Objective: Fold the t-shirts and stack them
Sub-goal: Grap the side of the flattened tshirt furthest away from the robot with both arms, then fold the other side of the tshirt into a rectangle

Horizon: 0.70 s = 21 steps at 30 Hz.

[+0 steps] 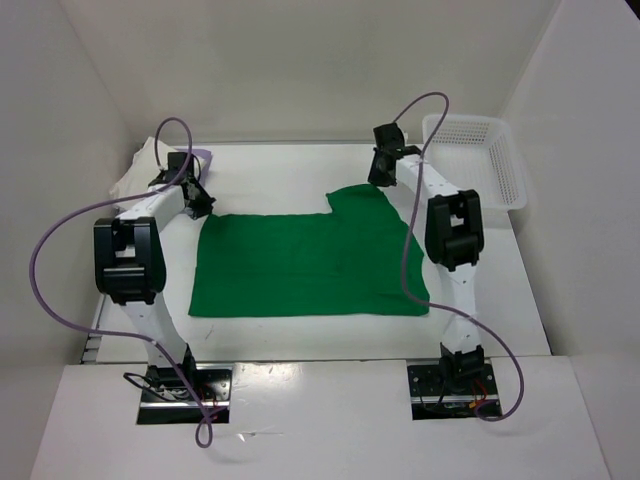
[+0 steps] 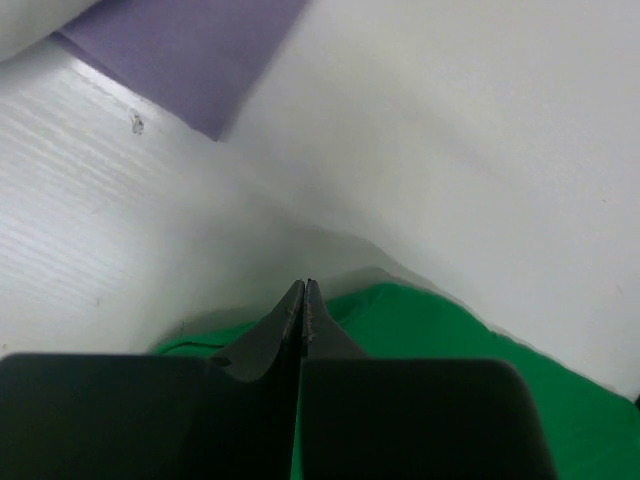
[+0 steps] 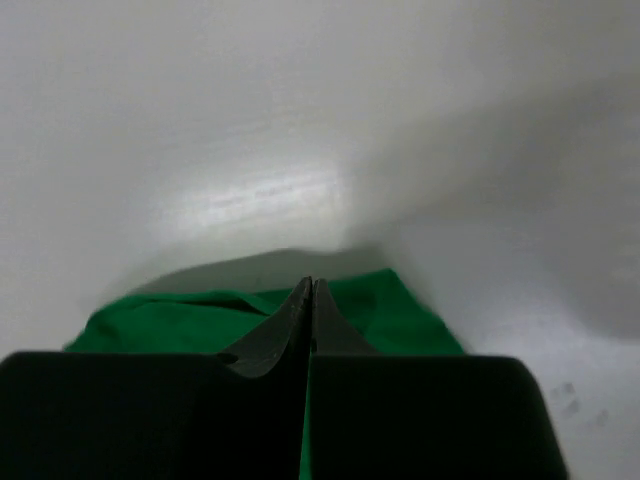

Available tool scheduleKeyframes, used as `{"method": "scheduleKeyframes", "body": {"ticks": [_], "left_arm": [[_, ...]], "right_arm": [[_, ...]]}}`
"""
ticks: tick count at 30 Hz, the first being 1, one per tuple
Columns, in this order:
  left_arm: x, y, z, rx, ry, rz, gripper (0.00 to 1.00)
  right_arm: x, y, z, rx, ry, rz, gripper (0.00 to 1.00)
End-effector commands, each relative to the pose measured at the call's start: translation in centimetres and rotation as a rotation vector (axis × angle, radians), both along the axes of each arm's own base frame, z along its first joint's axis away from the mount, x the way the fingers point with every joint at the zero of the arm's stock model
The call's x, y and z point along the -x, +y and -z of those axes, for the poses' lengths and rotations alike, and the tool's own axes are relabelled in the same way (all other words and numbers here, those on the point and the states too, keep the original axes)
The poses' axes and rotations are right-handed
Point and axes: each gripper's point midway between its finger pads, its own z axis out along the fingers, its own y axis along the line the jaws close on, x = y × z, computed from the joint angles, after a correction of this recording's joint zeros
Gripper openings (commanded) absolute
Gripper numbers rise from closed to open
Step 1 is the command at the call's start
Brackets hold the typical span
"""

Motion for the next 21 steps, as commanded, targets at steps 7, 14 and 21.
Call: {"method": "scheduleKeyframes", "body": {"ticks": [7,14,21], "left_arm": [[5.1,2.1,-2.8,-0.079,-0.002,-0.013,0.0],[7.1,2.5,-2.8,-0.053,0.011,-0.024,0.0],[9.2,2.4,-2.5,-0.02,0.033,-0.034,0.0]], "right_arm": [[12.4,-3.0,-7.9,-0.094,-0.049,0.077,0.0],[21.8,-4.7,-7.9,-0.103,0.028,0.082,0.0],[26.9,-6.3,-9.5,-0.067,0.059,0.097,0.0]]}}
